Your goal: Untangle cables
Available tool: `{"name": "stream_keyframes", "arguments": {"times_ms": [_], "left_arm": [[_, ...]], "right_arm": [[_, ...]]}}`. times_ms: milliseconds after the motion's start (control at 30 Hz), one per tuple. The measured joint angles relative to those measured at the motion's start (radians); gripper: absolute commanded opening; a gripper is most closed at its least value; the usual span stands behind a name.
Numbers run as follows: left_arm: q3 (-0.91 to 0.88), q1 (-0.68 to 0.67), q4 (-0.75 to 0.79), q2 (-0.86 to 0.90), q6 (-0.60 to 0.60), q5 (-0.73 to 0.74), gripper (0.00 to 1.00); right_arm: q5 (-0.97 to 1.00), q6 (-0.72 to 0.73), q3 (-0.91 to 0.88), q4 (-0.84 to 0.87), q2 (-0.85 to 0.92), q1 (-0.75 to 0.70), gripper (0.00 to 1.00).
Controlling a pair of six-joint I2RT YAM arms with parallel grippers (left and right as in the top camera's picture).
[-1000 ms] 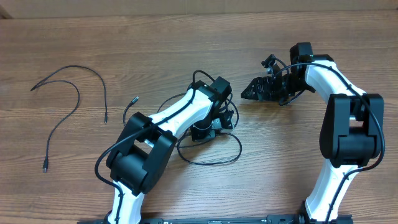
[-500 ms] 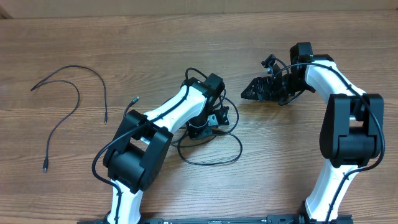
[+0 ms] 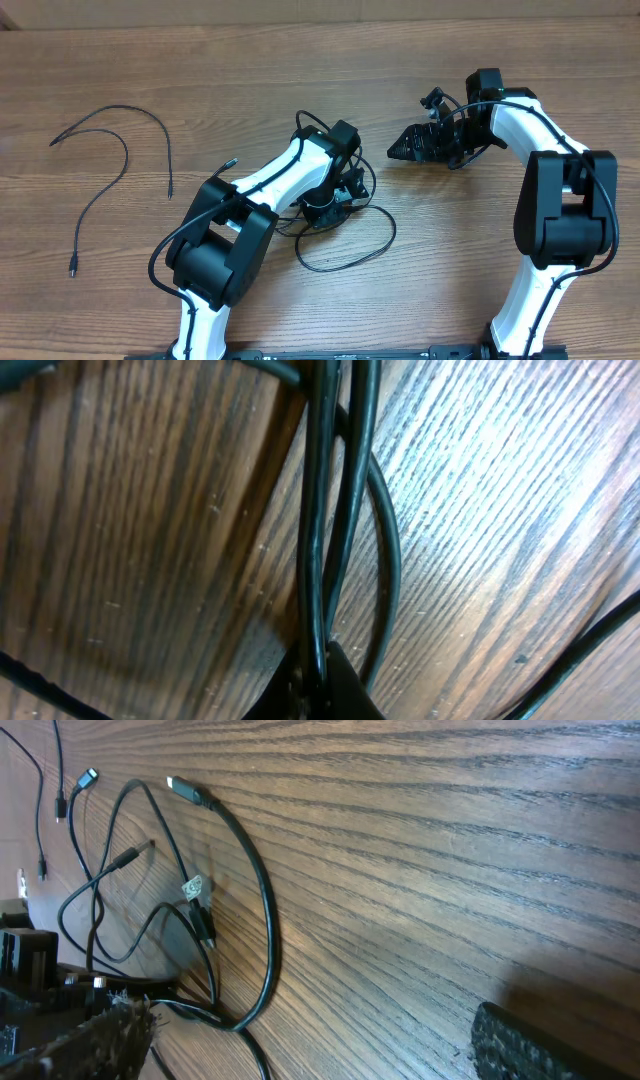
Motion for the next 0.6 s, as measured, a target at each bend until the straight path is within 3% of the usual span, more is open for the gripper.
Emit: {"name": "stream_keyframes", "arguments": {"times_ms": [233, 600], "left_arm": [[0.041, 0.000, -0.052, 0.000, -0.019, 0.057, 0.04], [0.349, 0.000, -0.234, -0.021, -0.095, 0.091, 0.04]], "right_arm": [[0.000, 0.000, 0.000, 0.000, 0.000, 0.000, 1.00], [0.000, 0.000, 0.000, -0.008, 0.000, 0.000, 1.00]]}}
